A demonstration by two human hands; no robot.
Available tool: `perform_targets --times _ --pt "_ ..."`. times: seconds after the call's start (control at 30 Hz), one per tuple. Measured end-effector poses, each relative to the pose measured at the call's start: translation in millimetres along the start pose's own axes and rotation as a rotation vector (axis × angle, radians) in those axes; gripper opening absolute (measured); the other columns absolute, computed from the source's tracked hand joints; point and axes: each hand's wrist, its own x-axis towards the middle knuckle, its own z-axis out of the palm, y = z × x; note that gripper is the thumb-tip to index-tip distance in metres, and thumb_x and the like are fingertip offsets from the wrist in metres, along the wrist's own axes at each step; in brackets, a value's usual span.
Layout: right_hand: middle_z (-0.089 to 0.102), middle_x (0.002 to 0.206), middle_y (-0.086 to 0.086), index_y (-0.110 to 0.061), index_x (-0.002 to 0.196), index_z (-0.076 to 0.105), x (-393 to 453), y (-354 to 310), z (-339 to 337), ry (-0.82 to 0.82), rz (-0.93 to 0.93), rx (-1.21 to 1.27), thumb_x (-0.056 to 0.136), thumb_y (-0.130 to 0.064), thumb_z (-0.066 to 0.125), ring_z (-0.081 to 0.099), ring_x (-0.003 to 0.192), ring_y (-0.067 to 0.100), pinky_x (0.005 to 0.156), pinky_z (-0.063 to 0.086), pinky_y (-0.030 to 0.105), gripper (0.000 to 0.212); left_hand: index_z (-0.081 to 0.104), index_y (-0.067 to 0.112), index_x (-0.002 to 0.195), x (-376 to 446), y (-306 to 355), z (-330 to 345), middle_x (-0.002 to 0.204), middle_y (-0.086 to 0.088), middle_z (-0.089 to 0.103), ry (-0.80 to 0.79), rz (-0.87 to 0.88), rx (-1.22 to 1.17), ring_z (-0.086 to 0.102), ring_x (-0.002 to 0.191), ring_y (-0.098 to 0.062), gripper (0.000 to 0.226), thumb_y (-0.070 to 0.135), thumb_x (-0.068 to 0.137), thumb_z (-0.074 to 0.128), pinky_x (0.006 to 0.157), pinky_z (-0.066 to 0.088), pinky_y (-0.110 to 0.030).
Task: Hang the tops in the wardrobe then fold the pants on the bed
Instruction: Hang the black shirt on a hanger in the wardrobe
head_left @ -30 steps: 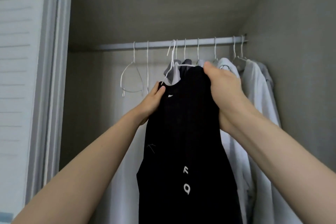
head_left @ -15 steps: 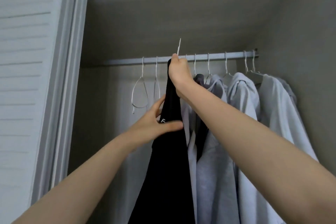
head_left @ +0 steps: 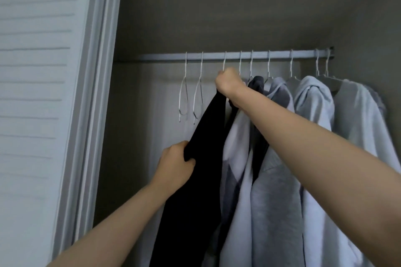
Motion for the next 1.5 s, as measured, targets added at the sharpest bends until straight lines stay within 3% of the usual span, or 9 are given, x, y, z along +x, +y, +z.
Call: perform_targets --times 0.1,0.23,0.4,0.5,0.63,0.9,1.1,1.27,1.5 --pt "0.049 0.080 0.010 -0.003 0.074 0.050 -10 0 -3 -0.014 -0.059 -0.247 0.090 -0.009 0.043 0.047 0.082 0.029 0.065 0.032 0.028 0.018 0.063 -0.003 0.084 -11 -14 -6 0.070 -0.015 0.065 0.030 -0.045 -0.053 0.055 0.057 -0.012 0.009 0.000 0.086 0.055 0.047 0.037 -0.016" --pt "0.049 0.127 0.020 0.003 0.125 0.039 -38 0 9 0.068 -0.154 -0.540 0.086 -0.008 0.049 0.046 0.118 0.040 0.088 0.040 0.041 0.041 0.069 0.012 0.093 -32 -23 -8 0.074 -0.002 0.070 0.053 -0.067 -0.077 0.065 0.067 -0.010 0.012 0.007 0.093 0.058 0.060 0.049 -0.023" --pt "0.046 0.123 0.018 -0.005 0.137 0.029 -87 16 37 0.188 -0.343 -0.759 0.082 -0.010 0.055 0.045 0.112 0.037 0.075 0.041 0.043 0.061 0.067 0.016 0.101 -62 -22 1 0.080 0.001 0.071 -0.016 -0.093 -0.085 0.068 0.075 -0.017 0.011 0.016 0.095 0.059 0.071 0.056 -0.043" --pt "0.047 0.118 0.014 -0.008 0.124 0.039 -113 27 50 0.133 -0.367 -0.705 0.083 -0.015 0.055 0.044 0.106 0.032 0.071 0.030 0.037 0.045 0.064 0.020 0.099 -83 -20 9 0.082 0.007 0.070 -0.027 -0.109 -0.087 0.067 0.076 -0.008 0.009 0.013 0.094 0.059 0.069 0.055 -0.028" --pt "0.052 0.117 0.012 -0.009 0.125 0.041 -151 47 59 0.053 -0.422 -0.565 0.090 -0.022 0.047 0.047 0.105 0.032 0.076 0.037 0.039 0.038 0.063 0.016 0.111 -113 -20 9 0.090 0.001 0.070 -0.098 -0.202 -0.014 0.068 0.084 -0.017 0.016 0.015 0.097 0.055 0.075 0.055 -0.036" --pt "0.057 0.118 0.012 -0.014 0.149 0.018 -257 83 61 -0.175 -0.488 -0.255 0.093 -0.034 0.047 0.050 0.110 0.032 0.091 0.045 0.044 0.067 0.055 0.037 0.082 -202 -11 4 0.070 0.014 0.063 -0.040 -0.339 0.175 0.060 0.069 0.003 0.026 0.014 0.094 0.058 0.057 0.040 -0.008" --pt "0.054 0.130 0.011 -0.010 0.149 0.015 -353 108 47 -0.394 -0.477 0.083 0.094 -0.033 0.048 0.046 0.121 0.028 0.095 0.046 0.040 0.068 0.059 0.022 0.118 -315 20 -5 0.086 0.008 0.067 0.005 -0.630 0.290 0.064 0.076 -0.007 0.024 0.016 0.096 0.053 0.069 0.046 -0.015" --pt "0.050 0.137 0.008 -0.011 0.149 0.019 -436 103 29 -0.613 -0.533 0.355 0.095 -0.029 0.051 0.042 0.128 0.023 0.095 0.047 0.036 0.065 0.059 0.026 0.116 -433 87 -36 0.090 0.004 0.069 0.172 -0.887 0.349 0.066 0.076 -0.009 0.021 0.020 0.097 0.054 0.073 0.056 -0.032" --pt "0.056 0.124 0.006 -0.010 0.140 0.037 -572 63 -4 -0.880 -0.674 0.602 0.093 -0.023 0.051 0.048 0.115 0.025 0.091 0.043 0.035 0.050 0.062 0.029 0.114 -586 209 -75 0.079 0.009 0.068 0.479 -1.121 0.623 0.065 0.074 -0.004 0.021 0.022 0.096 0.056 0.072 0.054 -0.029"
